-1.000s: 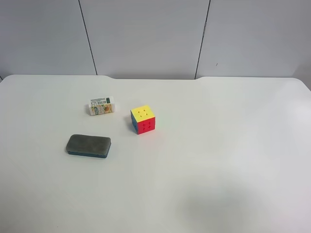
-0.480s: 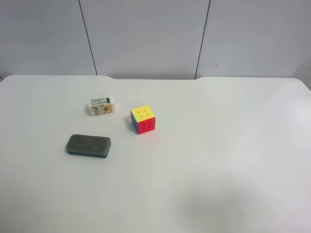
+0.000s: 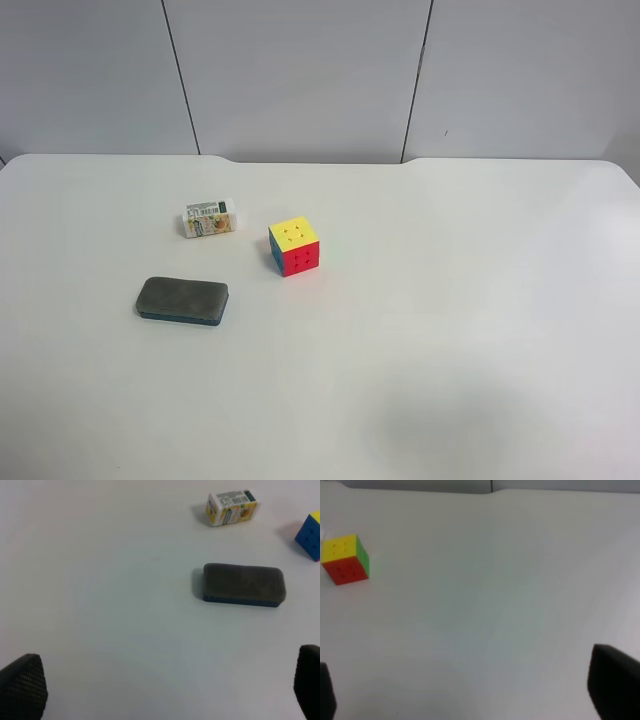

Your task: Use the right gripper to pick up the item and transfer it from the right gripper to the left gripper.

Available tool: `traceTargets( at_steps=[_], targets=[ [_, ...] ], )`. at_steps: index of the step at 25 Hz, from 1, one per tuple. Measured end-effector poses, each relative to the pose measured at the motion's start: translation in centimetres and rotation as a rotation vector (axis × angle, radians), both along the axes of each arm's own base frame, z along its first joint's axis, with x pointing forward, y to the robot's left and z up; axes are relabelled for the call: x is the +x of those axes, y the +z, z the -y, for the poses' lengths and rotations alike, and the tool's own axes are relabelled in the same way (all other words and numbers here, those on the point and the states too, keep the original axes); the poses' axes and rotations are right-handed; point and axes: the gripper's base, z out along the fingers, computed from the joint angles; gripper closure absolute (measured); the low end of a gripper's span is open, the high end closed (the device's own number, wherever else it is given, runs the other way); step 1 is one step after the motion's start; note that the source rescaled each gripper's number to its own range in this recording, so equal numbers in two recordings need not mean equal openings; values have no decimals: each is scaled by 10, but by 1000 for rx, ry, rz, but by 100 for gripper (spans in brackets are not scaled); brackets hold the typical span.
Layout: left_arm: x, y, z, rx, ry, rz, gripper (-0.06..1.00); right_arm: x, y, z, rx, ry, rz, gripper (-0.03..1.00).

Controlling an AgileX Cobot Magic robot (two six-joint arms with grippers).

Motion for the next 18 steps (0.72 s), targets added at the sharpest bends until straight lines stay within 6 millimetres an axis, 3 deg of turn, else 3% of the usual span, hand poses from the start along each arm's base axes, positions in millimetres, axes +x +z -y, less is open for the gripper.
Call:
traceTargets(
  at_steps=[18],
  targets=[
    [9, -7, -1, 1, 7, 21, -6, 0, 0, 0, -1, -45, 0, -2]
  ],
)
